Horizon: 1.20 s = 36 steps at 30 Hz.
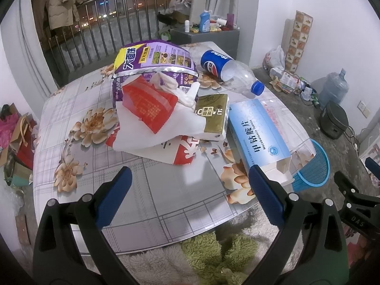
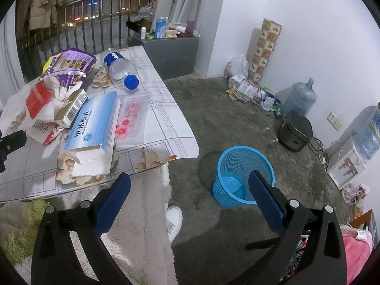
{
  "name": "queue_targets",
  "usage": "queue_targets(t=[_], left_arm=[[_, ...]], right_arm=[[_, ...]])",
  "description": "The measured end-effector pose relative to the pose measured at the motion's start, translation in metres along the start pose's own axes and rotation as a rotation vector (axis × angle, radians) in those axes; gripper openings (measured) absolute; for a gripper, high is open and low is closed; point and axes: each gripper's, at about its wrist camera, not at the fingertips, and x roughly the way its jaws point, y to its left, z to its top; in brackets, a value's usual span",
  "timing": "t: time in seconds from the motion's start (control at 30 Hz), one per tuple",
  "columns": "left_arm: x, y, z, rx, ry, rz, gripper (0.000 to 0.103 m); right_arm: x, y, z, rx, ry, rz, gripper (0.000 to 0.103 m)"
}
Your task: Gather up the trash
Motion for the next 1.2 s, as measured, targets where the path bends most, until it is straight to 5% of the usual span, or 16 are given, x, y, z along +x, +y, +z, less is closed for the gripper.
queue_targets(t=[0.53,1.0,1.2], left_arm=[[0.004,0.005,-0.005,-0.009,0.011,-0.003,0.094],[0.016,0.019,0.016,0.012,0.003,-0.108,0.094],[0.022,0.018,0.026,0.069,-0.029,-0.355,0.094]], right_arm=[[0.000,0.004,0.001,0.005,0.000,0.002,0.097],[0.011,0.013,0.010,0.011,-0.003,0.103,0.097],[0.025,0.009,0.017,0.068,-0.008,0.182,0.097]])
